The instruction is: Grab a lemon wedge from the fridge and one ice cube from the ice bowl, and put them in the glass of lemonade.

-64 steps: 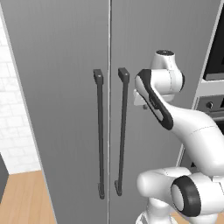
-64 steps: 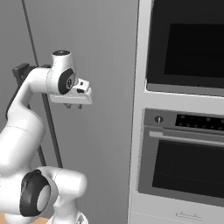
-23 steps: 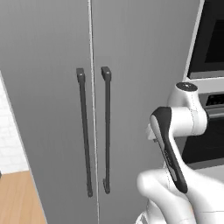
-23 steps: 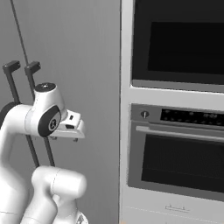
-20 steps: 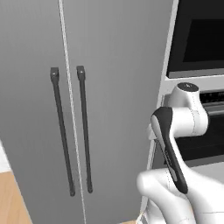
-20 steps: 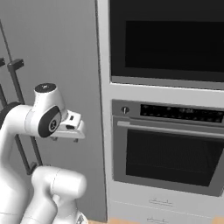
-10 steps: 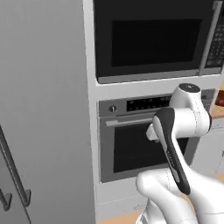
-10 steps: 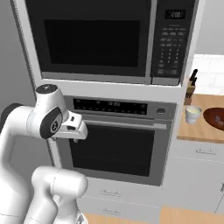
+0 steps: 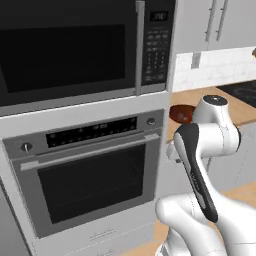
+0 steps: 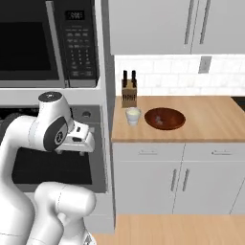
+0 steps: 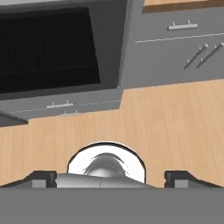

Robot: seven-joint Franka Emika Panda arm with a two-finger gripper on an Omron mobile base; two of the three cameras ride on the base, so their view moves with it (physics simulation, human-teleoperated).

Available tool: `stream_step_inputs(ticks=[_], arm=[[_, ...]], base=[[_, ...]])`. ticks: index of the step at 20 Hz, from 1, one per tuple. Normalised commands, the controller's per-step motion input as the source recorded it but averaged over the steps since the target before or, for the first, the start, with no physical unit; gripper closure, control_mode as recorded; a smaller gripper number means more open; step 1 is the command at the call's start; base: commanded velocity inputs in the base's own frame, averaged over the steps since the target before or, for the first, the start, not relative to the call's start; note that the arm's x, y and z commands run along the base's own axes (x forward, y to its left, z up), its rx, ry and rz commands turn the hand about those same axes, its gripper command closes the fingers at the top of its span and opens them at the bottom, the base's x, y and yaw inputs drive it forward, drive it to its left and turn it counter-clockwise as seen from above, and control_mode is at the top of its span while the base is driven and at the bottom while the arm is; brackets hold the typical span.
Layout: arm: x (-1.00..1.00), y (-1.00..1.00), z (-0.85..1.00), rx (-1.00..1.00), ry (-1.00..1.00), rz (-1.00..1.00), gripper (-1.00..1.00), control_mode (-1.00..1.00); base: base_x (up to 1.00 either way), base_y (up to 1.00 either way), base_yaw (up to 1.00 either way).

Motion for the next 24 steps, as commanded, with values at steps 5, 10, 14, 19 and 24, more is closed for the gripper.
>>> stream_step_inputs(ticks=[5,10,14,19,24], arm=[[0.0,0.0,0.0,0.0,0.0,0.0,-1.0,1.0],[0.0,0.0,0.0,0.0,0.0,0.0,-1.0,1.0],[0.0,0.0,0.0,0.0,0.0,0.0,-1.0,1.0],[0.0,0.0,0.0,0.0,0.0,0.0,-1.0,1.0],[0.0,0.0,0.0,0.0,0.0,0.0,-1.0,1.0]], base=[[0.44,-1.0,-0.26],[0.91,-0.83,0.03],[1.0,-0.51,0.28],[0.71,-0.02,0.43],[0.4,0.09,0.46]])
